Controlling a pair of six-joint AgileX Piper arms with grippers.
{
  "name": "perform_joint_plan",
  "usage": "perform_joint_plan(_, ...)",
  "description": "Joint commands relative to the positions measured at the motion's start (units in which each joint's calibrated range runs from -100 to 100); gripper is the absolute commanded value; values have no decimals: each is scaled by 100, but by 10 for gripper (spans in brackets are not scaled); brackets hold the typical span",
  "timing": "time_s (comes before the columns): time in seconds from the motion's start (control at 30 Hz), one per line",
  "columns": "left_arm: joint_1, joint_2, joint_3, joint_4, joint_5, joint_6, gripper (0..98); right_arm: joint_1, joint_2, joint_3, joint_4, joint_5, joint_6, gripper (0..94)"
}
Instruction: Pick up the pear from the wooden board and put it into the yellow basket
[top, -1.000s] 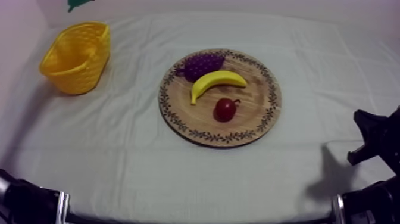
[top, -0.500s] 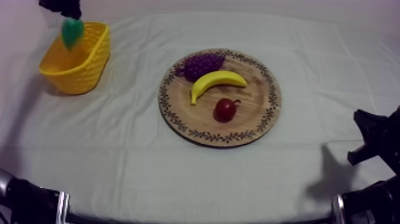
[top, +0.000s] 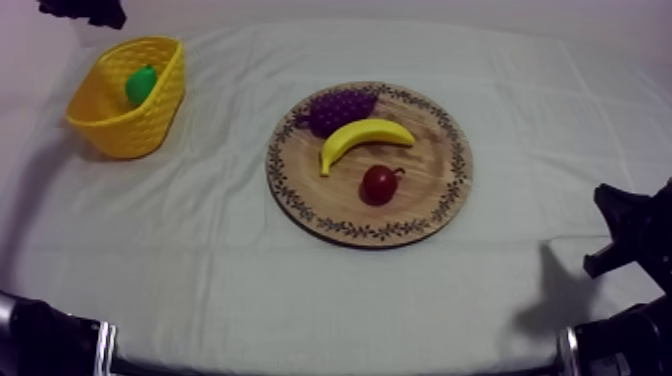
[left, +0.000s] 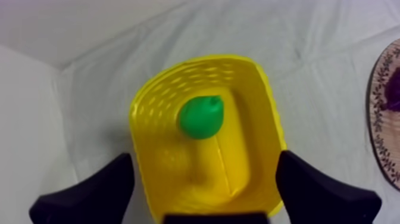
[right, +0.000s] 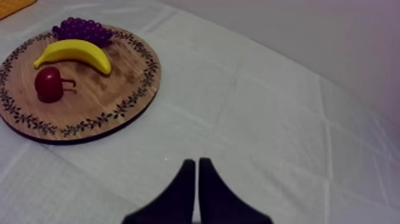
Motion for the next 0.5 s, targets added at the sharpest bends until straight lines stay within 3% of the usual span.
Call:
perform_joint_plan(0.0,2,-665,296,21,-23,50,898,-5,-1,-1,0,0,1,3)
perform_joint_plan(0.27,145,-2336,1415,11,-411,502,857,-5,-1,-1,0,0,1,3)
perform_joint_plan(0.47,189,-3637,2508,-23,-882,845,758,-5,-1,-1,0,0,1,3)
